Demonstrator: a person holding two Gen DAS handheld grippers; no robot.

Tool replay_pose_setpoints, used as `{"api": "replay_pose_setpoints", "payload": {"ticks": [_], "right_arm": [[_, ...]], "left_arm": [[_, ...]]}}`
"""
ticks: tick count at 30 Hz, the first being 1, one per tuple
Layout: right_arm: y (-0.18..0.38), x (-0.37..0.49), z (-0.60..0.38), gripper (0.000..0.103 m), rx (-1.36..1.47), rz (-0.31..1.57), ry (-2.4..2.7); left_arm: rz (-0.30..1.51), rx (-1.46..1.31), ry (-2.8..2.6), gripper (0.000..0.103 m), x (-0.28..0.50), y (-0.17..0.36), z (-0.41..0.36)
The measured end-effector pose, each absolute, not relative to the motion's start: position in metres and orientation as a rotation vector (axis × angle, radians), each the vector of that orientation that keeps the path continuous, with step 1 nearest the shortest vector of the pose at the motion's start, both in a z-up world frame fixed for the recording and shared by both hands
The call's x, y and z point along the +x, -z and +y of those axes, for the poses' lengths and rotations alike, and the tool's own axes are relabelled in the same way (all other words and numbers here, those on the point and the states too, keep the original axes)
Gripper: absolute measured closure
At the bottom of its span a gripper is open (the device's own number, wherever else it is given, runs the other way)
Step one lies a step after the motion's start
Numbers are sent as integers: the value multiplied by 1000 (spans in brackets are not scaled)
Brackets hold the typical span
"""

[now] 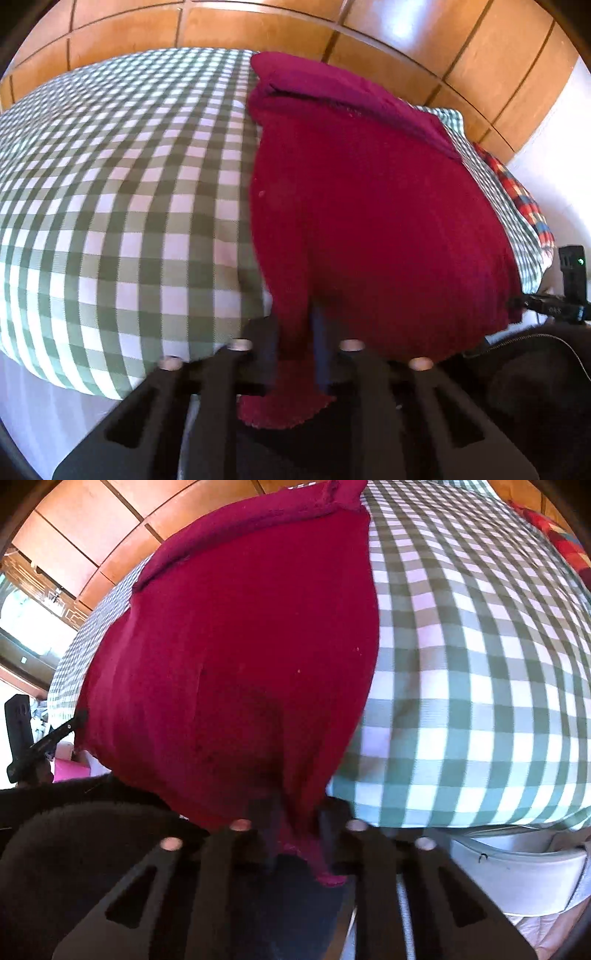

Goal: Fold small clothes

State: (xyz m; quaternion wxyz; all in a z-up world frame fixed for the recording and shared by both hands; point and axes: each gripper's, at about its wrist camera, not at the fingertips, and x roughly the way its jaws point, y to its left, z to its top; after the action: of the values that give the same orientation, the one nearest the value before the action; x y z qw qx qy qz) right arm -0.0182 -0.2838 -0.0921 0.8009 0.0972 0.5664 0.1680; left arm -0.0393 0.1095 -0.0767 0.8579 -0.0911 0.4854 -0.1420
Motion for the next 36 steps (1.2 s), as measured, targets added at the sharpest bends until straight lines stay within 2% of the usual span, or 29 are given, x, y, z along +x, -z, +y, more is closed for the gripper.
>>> {"api": "replay_pose_setpoints", "payload": {"ticks": [7, 11, 18, 23, 24, 25, 26, 27, 28, 34, 36], "right_arm": [[34, 6, -273, 93, 307, 1056, -478], [6, 40, -271, 93, 320, 959, -486], [-3, 126, -284, 93, 316, 907, -406], [2, 191, -293, 91, 340, 914, -331], [4, 202, -296, 85, 363, 920, -312], [7, 207, -298, 64, 395, 926, -314], [8, 208, -302, 48, 413, 923, -317], [7, 203, -305, 27, 429, 901, -309], [6, 196, -310, 27, 438, 886, -315], [36, 140, -330, 24, 423, 945, -294], [53, 124, -325, 27, 412, 985, -297]], "left_arm": [[928, -471, 435, 95, -31, 38, 136], [857, -537, 468, 95, -7, 17, 140], [757, -555, 429, 95, 76, -11, 139], [803, -649, 326, 93, 153, 0, 146], [812, -668, 319, 89, 161, 4, 149], [822, -685, 291, 76, 168, 8, 152], [821, -709, 262, 60, 171, 11, 158], [804, -743, 244, 54, 170, 16, 168], [798, -752, 237, 50, 167, 18, 174], [835, -612, 262, 50, 123, 45, 180], [835, -522, 294, 50, 105, 50, 166]]}}
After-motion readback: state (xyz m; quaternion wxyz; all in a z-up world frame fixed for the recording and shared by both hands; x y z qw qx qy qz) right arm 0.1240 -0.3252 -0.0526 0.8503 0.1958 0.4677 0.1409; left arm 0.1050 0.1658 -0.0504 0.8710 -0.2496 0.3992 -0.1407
